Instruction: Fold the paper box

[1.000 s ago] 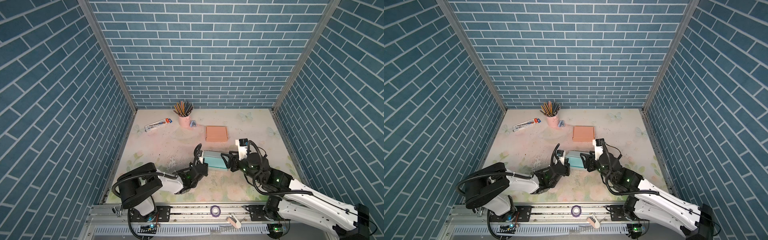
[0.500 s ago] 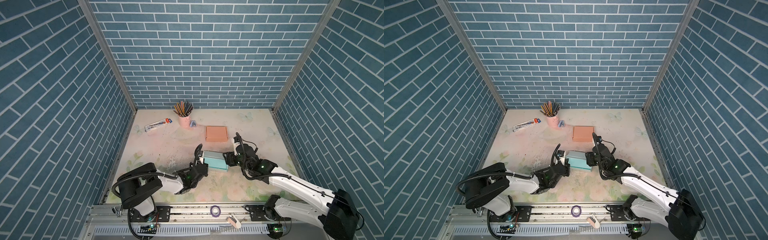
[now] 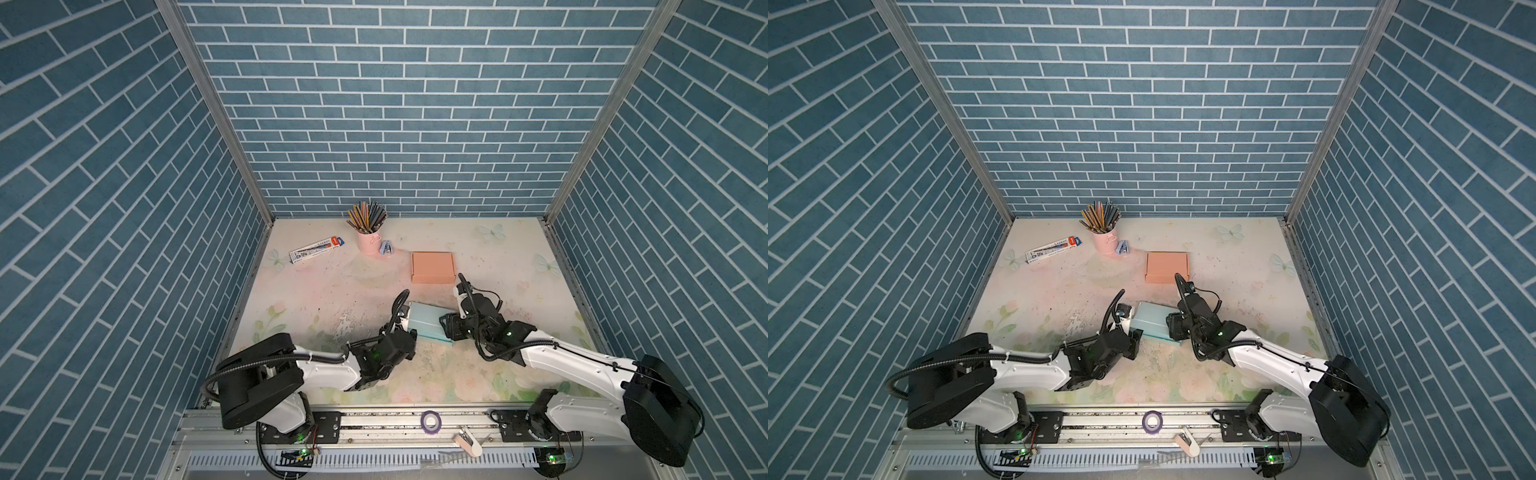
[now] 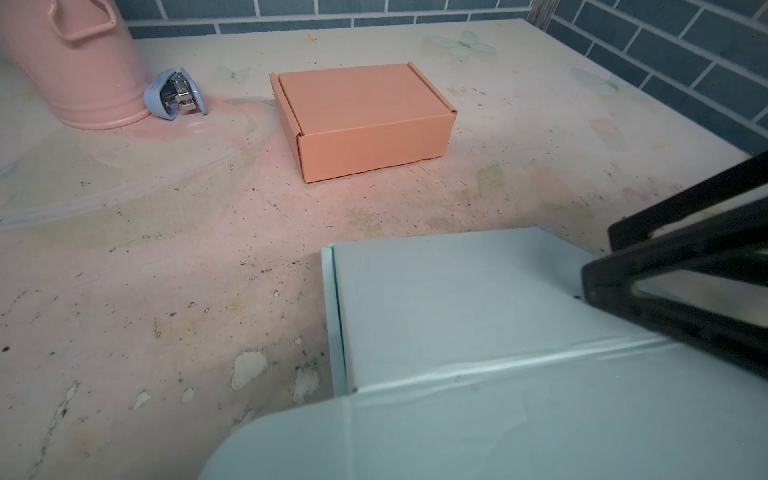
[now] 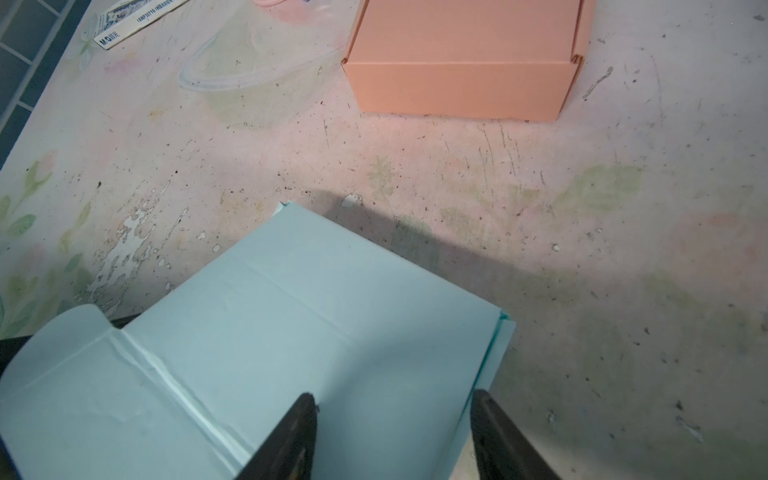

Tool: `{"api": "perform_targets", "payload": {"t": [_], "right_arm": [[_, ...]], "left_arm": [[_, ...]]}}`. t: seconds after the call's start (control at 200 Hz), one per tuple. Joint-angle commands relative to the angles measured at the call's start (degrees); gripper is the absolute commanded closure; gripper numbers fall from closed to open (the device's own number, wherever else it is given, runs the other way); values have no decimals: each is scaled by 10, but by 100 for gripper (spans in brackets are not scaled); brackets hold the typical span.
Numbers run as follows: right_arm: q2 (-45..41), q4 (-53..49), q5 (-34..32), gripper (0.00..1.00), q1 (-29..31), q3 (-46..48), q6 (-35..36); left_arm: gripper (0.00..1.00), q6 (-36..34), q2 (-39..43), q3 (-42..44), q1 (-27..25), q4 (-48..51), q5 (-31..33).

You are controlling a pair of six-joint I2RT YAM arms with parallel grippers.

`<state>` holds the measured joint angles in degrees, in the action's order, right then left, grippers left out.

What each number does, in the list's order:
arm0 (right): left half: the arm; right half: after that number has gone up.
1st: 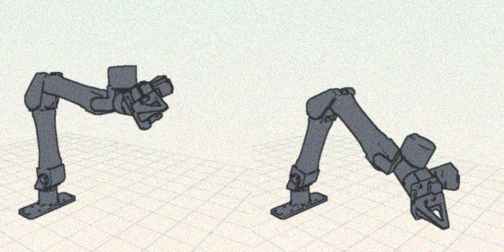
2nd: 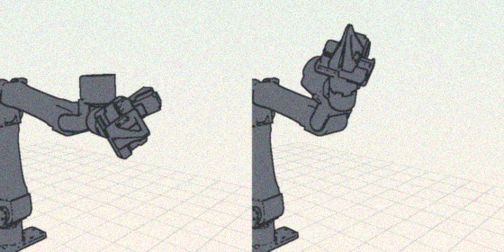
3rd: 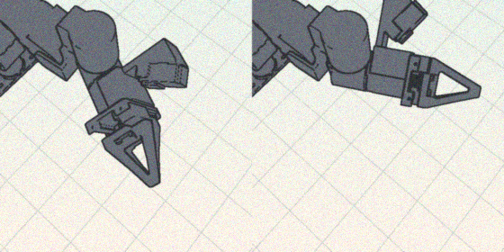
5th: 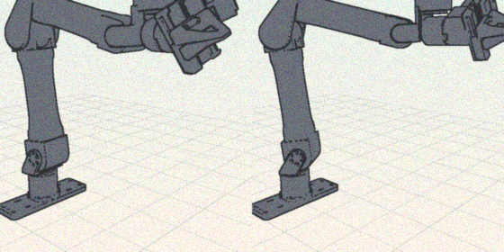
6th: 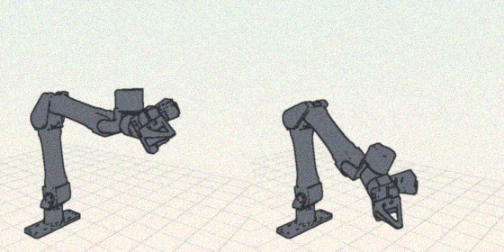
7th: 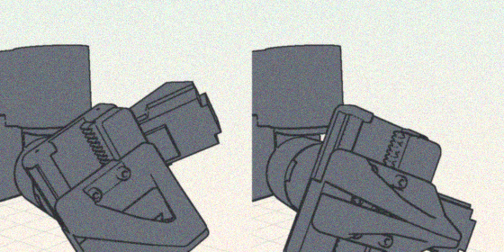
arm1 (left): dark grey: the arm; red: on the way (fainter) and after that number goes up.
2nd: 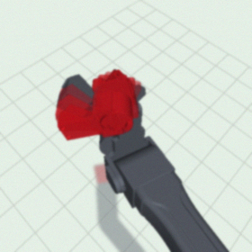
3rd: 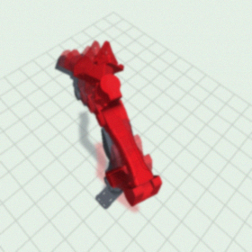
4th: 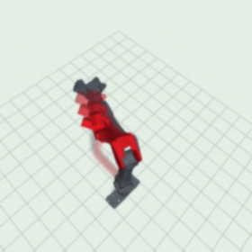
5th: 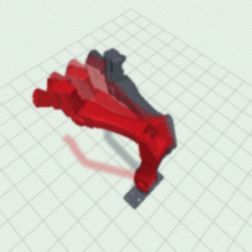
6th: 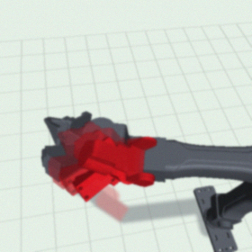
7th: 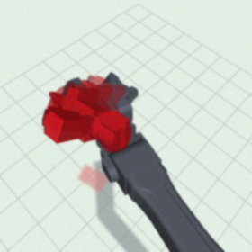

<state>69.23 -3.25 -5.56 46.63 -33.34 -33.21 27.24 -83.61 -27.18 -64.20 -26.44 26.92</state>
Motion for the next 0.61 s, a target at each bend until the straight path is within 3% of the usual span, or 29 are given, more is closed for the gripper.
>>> {"api": "perform_targets", "payload": {"t": [0.0,0.275,0.47,0.6], "right_arm": [[8,6,-4,40,-3,14,-17],[10,13,-5,41,-4,23,-18],[2,9,-9,41,-4,33,-19],[1,10,-10,41,-5,39,-21]], "left_arm": [[40,0,33,5,-13,80,-25],[13,-34,126,-33,-47,275,-161],[6,-36,255,-61,-45,381,-211],[6,-34,289,-101,6,412,-248]]}}
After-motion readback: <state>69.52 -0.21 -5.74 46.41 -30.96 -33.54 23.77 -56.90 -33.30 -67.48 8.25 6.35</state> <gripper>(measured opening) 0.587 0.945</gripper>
